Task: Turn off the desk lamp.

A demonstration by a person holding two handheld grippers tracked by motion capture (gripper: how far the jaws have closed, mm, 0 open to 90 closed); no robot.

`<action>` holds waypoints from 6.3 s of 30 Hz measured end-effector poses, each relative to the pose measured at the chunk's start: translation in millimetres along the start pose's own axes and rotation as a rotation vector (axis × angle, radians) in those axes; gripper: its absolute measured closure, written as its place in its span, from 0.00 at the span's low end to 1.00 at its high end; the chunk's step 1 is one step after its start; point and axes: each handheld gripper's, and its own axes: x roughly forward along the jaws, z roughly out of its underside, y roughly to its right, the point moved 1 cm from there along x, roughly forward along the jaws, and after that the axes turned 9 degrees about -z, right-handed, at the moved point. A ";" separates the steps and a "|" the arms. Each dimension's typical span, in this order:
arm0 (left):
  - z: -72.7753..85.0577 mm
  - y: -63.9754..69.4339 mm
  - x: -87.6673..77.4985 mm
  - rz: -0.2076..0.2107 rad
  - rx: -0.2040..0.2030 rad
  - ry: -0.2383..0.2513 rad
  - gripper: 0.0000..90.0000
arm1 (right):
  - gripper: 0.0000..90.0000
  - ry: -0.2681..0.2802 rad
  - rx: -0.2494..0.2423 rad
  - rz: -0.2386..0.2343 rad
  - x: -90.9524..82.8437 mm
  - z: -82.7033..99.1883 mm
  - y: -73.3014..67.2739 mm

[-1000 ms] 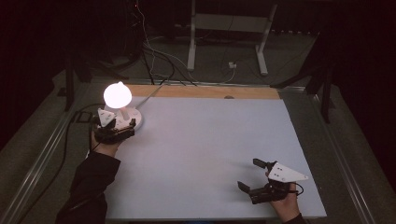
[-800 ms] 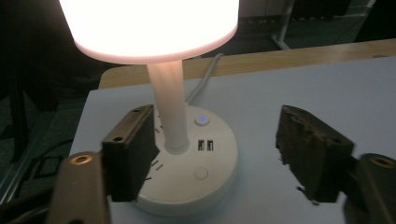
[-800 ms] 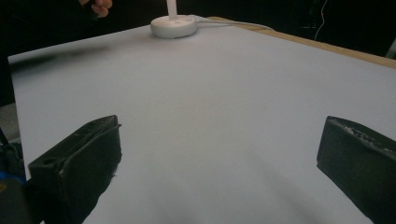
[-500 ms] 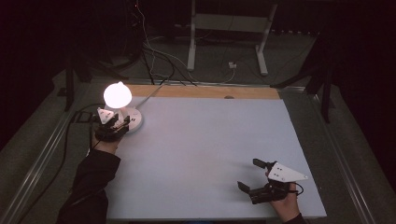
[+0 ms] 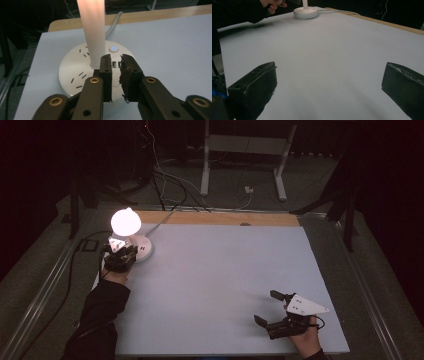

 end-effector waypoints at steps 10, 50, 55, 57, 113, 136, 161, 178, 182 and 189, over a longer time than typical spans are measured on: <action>4.5 -6.3 9.1 0.027 0.000 -0.019 1.00 | 0.00 -0.011 0.000 -0.002 1.4 0.5 -0.2; 11.0 -1.9 23.0 0.031 0.050 -0.053 1.00 | 0.00 -0.016 0.000 0.000 1.7 0.8 -0.2; 10.4 2.8 21.8 0.023 0.077 -0.054 1.00 | 0.00 -0.018 -0.001 0.002 2.1 0.9 -0.3; 10.2 5.1 21.2 0.009 0.102 -0.053 1.00 | 0.00 -0.020 -0.001 0.003 2.4 1.2 0.0; 12.4 -0.7 21.8 0.005 0.133 -0.046 1.00 | 0.00 -0.022 0.000 0.002 1.9 1.1 -0.5; -3.6 -6.0 6.2 0.024 0.071 0.040 1.00 | 0.00 -0.024 -0.001 0.004 1.8 1.2 -0.2; 9.2 1.9 19.8 0.030 0.116 -0.035 1.00 | 0.00 -0.023 0.003 0.002 1.8 1.2 0.1; 14.0 1.1 21.7 0.034 0.137 -0.016 1.00 | 0.00 -0.025 0.000 0.003 2.0 1.2 -0.3; 11.2 -1.6 20.7 0.041 0.104 -0.026 1.00 | 0.00 -0.029 0.000 0.001 2.6 1.6 -0.1; -10.4 2.6 -5.5 0.105 0.067 0.020 0.94 | 0.00 -0.029 0.001 0.001 2.3 1.6 0.4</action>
